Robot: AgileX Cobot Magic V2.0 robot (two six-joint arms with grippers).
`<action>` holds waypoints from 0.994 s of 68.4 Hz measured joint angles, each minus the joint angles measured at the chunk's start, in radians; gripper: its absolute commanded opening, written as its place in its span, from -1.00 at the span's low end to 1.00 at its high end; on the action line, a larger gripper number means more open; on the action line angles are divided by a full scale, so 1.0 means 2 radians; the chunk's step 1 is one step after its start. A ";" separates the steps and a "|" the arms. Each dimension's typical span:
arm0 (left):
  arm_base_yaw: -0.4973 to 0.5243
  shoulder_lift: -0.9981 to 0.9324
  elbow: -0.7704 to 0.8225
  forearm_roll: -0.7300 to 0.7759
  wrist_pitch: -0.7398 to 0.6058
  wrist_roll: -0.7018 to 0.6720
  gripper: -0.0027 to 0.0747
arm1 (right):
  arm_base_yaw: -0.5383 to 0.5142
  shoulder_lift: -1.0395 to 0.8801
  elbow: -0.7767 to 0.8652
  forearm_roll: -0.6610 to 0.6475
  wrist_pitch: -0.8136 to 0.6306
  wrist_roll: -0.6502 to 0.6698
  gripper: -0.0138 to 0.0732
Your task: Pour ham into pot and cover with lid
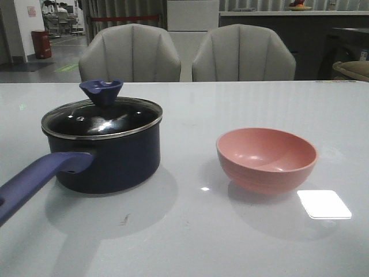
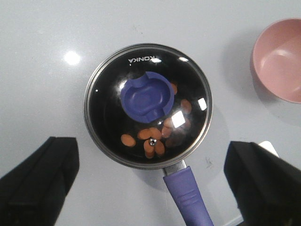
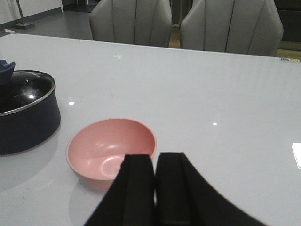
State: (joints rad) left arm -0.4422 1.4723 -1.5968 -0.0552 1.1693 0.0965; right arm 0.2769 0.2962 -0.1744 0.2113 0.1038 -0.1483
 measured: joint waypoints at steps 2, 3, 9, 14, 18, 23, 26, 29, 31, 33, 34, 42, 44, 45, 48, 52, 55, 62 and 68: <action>0.000 -0.017 0.017 0.000 -0.008 0.000 0.77 | 0.000 0.000 0.000 0.000 0.000 0.000 -0.30; 0.000 -0.025 0.025 0.000 -0.013 0.000 0.77 | 0.000 0.000 0.000 0.000 0.000 0.000 -0.30; 0.000 -0.084 0.080 0.002 -0.045 0.000 0.77 | 0.000 0.000 0.000 0.000 0.000 0.000 -0.30; 0.000 -0.137 0.129 0.004 -0.079 0.000 0.77 | 0.000 0.000 0.000 0.000 0.000 0.000 -0.30; 0.000 -0.179 0.165 0.004 -0.104 0.000 0.77 | 0.000 0.000 0.000 0.000 0.000 0.000 -0.30; 0.000 -0.239 0.215 0.005 -0.140 0.000 0.77 | 0.000 0.000 0.000 0.000 0.000 0.000 -0.30; 0.000 -0.272 0.243 0.005 -0.161 0.000 0.77 | 0.000 0.000 0.000 0.000 0.000 0.000 -0.30; 0.000 -0.305 0.272 0.005 -0.182 0.000 0.77 | 0.000 0.000 0.000 0.000 0.000 0.000 -0.30; 0.000 -0.327 0.292 0.005 -0.194 0.000 0.77 | 0.000 0.000 0.000 0.000 0.000 0.000 -0.30; 0.000 -0.355 0.316 0.005 -0.210 0.000 0.77 | 0.000 0.000 0.000 0.000 0.000 0.000 -0.30; 0.000 -0.365 0.326 0.005 -0.215 0.000 0.77 | 0.000 0.000 0.000 0.000 0.000 0.000 -0.30; 0.000 -0.450 0.399 0.005 -0.250 0.000 0.70 | 0.000 0.000 0.000 0.000 0.000 0.000 -0.30; 0.000 -0.473 0.421 0.005 -0.257 0.000 0.65 | 0.000 0.000 0.000 0.000 0.000 0.000 -0.30; 0.000 -0.482 0.429 0.005 -0.260 0.000 0.61 | 0.000 0.000 0.000 0.000 0.000 0.000 -0.30; 0.000 -0.507 0.453 0.005 -0.267 0.000 0.45 | 0.000 0.000 0.000 0.000 0.000 0.000 -0.30; 0.000 -0.542 0.485 0.003 -0.278 0.000 0.23 | 0.000 0.000 0.000 0.000 0.000 0.000 -0.30; 0.000 -0.562 0.505 0.002 -0.285 0.000 -0.02 | 0.000 0.000 0.000 0.000 0.000 0.000 -0.30; 0.000 -0.602 0.542 -0.001 -0.304 0.000 -0.56 | 0.000 0.000 0.000 0.000 0.000 0.000 -0.30; 0.000 -0.621 0.556 -0.001 -0.314 0.000 -0.60 | 0.000 0.000 0.000 0.000 0.000 0.000 -0.30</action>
State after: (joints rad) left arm -0.4422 0.2307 -0.4855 -0.0574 0.5417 0.0965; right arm 0.2769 0.2962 -0.1744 0.2113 0.1038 -0.1483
